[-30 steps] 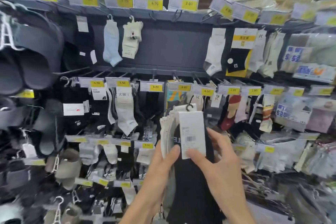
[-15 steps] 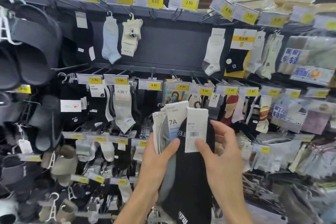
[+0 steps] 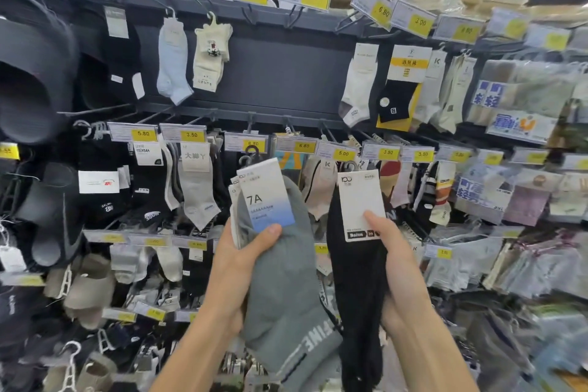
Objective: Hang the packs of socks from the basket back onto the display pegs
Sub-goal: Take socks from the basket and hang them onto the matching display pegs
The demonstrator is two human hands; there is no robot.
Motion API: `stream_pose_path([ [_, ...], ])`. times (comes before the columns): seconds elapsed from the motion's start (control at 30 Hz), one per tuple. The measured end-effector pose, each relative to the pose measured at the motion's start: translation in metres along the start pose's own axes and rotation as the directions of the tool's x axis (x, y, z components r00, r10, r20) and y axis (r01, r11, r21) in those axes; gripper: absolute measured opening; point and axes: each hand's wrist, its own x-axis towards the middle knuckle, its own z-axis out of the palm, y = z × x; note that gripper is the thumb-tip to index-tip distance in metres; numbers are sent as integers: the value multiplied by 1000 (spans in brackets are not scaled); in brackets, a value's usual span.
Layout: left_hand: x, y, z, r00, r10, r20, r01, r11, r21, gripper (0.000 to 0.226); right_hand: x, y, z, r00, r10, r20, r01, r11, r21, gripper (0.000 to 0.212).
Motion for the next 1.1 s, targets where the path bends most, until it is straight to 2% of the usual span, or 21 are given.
stream_pose_path([
  [0.1,3,-1,-5,1000,7,-10,-7,1000,8,55,3,-6,-4,997,8,78,-7,1000,-10,37],
  [0.3,12,-3,-15,999,33,-14,-32,999,32,50,13,-4,-3,991,-85,108,92,994,-66,25],
  [0.43,20,-10,-8,998,46,35,-48,998,42,49,20,2,-4,978,-151,147,180,961,-212,29],
  [0.57,29,-26,23,991,19,129,-29,997,74,50,24,1,-21,969,-199,146,230,941,-248,28],
  [0.73,49,-56,63,973,-64,221,47,996,82,52,31,-17,-67,928,-372,-6,355,890,-285,27],
  [0.97,76,-107,145,928,-167,333,123,981,149,53,58,-43,-171,879,-439,-186,352,861,-368,26],
  [1.1,101,-142,191,907,-237,347,173,963,206,55,100,-55,-250,812,-487,-322,347,846,-405,25],
])
